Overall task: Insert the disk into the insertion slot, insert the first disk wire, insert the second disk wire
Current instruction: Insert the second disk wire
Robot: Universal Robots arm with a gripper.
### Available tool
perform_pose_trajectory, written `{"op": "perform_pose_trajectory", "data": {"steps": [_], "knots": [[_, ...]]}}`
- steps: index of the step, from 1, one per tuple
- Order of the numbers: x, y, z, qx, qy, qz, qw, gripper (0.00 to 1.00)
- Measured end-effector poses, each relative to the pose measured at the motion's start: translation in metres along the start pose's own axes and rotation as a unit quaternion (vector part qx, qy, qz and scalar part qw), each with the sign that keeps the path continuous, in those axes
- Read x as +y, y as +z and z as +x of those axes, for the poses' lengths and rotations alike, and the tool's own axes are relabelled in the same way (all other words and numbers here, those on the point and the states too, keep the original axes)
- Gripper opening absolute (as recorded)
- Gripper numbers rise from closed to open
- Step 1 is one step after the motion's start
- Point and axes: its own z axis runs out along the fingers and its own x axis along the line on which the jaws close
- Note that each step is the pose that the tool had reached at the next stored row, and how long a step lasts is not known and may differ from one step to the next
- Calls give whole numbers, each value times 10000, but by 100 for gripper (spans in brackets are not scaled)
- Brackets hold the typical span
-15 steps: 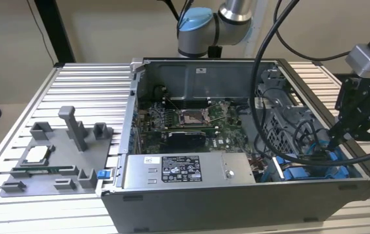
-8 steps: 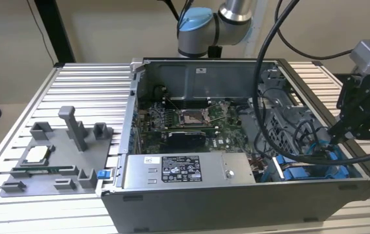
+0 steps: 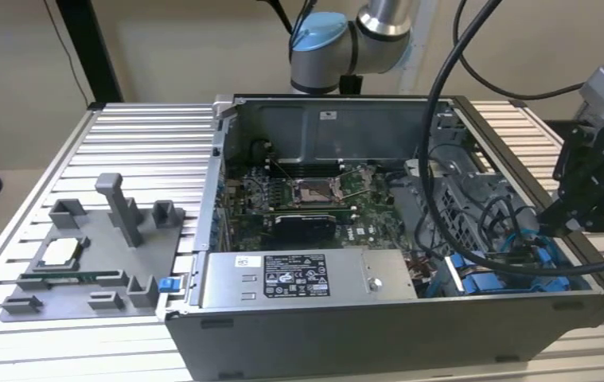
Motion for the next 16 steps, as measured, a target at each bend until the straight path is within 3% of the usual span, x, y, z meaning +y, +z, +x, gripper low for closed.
{"op": "perform_pose_trajectory", "data": {"steps": [3,6,16], "knots": [[-28,6,-1,-135,-8,-14,9999,100],[-85,8,-3,-204,-14,-22,9998,100],[-109,33,17,-250,181,2,9995,100]]}}
